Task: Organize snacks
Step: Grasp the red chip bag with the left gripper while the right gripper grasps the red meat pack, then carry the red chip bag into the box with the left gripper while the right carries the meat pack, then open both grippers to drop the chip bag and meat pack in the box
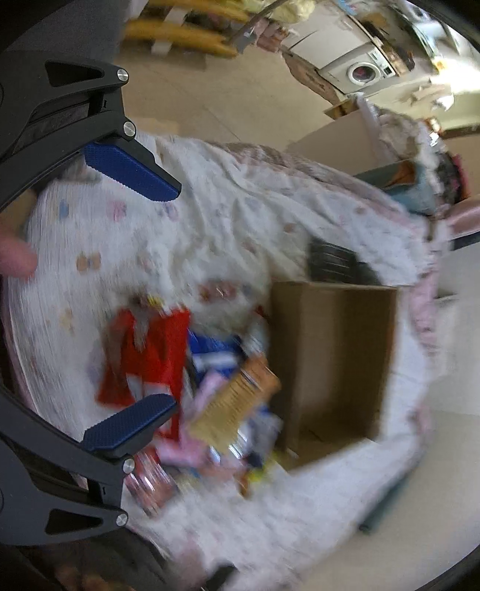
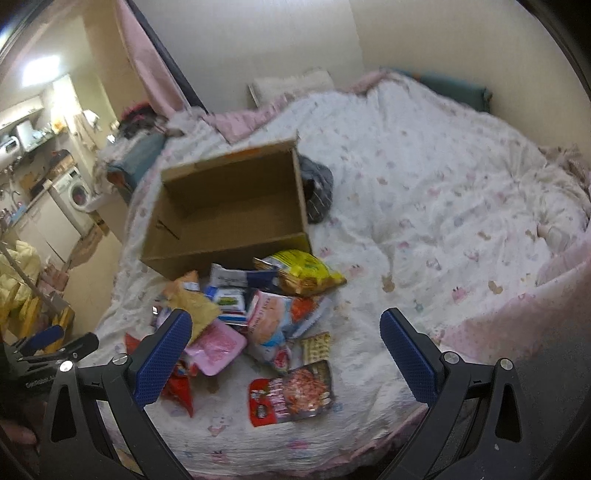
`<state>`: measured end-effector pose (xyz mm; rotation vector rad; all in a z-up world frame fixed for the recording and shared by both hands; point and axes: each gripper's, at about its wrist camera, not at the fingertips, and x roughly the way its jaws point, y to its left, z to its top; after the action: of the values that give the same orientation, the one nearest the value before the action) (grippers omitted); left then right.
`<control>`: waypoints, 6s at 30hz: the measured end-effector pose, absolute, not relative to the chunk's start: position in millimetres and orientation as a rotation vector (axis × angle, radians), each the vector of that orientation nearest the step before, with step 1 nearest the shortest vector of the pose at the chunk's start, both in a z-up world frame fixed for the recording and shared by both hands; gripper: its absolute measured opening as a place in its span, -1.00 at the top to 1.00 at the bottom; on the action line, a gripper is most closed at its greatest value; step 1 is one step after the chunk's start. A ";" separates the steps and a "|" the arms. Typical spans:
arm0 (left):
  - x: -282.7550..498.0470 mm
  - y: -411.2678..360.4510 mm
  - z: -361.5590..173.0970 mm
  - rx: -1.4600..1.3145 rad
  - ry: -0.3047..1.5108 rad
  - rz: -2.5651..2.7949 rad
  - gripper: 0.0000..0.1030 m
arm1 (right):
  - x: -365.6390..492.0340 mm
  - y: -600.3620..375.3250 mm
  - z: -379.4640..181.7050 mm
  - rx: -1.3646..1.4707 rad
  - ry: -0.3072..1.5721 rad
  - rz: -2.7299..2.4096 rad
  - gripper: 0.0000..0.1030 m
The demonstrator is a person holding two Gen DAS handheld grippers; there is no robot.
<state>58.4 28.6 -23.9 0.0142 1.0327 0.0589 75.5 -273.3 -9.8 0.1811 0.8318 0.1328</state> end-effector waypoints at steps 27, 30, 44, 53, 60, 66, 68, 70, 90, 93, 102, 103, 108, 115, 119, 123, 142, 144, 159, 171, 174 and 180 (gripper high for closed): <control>95.2 -23.6 -103.8 -0.084 1.307 -0.177 -0.45 | 112.7 -288.6 -120.5 0.416 1.340 0.217 -0.62; 90.2 -20.9 -99.6 -0.087 1.304 -0.194 -0.27 | 113.7 -279.4 -128.5 0.396 1.375 0.230 -0.47; 70.3 3.9 -56.0 -0.163 1.231 -0.176 0.20 | 90.1 -276.5 -83.0 0.431 1.256 0.359 0.91; 76.8 12.4 -13.5 -0.203 1.148 -0.175 0.34 | 96.7 -291.3 -13.3 0.492 1.098 0.426 0.92; 87.8 11.5 -6.7 -0.198 1.125 -0.173 0.34 | 115.0 -289.4 -67.3 0.484 1.253 0.398 0.92; 87.6 6.2 -11.6 -0.183 1.134 -0.184 0.34 | 115.8 -283.5 -98.6 0.462 1.347 0.360 0.82; 88.9 6.5 -14.3 -0.190 1.140 -0.183 0.34 | 113.7 -281.3 -90.5 0.429 1.338 0.354 0.81; 90.0 6.6 -16.0 -0.196 1.146 -0.183 0.34 | 110.4 -279.6 -91.5 0.441 1.358 0.379 0.81; 118.1 15.9 17.2 -0.186 1.084 -0.155 0.34 | 121.5 -281.6 19.4 0.423 1.021 0.494 1.00; 137.6 18.7 33.1 -0.186 1.059 -0.146 0.34 | 143.6 -279.5 34.1 0.431 0.978 0.506 1.00; 190.8 16.7 41.4 -0.163 1.044 -0.124 0.34 | 216.6 -263.4 30.5 0.468 0.949 0.528 1.00; 197.4 15.4 39.9 -0.154 1.041 -0.123 0.34 | 226.2 -260.1 25.4 0.468 0.955 0.529 1.00; 225.7 13.4 29.3 -0.152 1.046 -0.137 0.34 | 255.5 -251.5 3.4 0.479 0.977 0.535 1.00; 249.8 5.7 -0.7 -0.102 1.060 -0.150 0.34 | 279.8 -244.9 -40.4 0.461 0.991 0.483 1.00; 256.9 -1.8 -4.0 -0.104 1.065 -0.178 0.34 | 289.2 -240.4 -46.2 0.449 0.999 0.486 1.00; 262.7 -6.6 -11.6 -0.088 1.072 -0.157 0.34 | 289.8 -236.6 -46.4 0.439 0.990 0.498 1.00; 264.7 -4.2 -39.0 -0.088 1.118 -0.104 0.30 | 298.4 -245.6 -71.0 0.486 1.085 0.460 0.99; 264.6 -3.1 -39.1 -0.087 1.114 -0.093 0.29 | 299.0 -245.0 -73.2 0.486 1.094 0.458 0.99; 262.8 -4.1 -31.9 -0.089 1.094 -0.103 -0.47 | 306.1 -238.1 -81.2 0.469 1.140 0.427 0.88; 260.5 -4.1 -28.4 -0.088 1.082 -0.111 -0.47 | 297.2 -239.7 -51.2 0.431 0.988 0.445 -0.16; 260.3 -3.7 -28.8 -0.082 1.083 -0.107 -0.47 | 298.6 -241.6 -50.3 0.435 0.989 0.449 -0.16; 256.2 1.2 -27.0 -0.084 1.083 -0.080 -0.47 | 297.3 -246.6 -50.0 0.447 1.004 0.444 -0.16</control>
<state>256.2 1.2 -27.0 -0.0843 1.0827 -0.0798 297.3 -246.6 -50.0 0.4471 1.0040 0.4443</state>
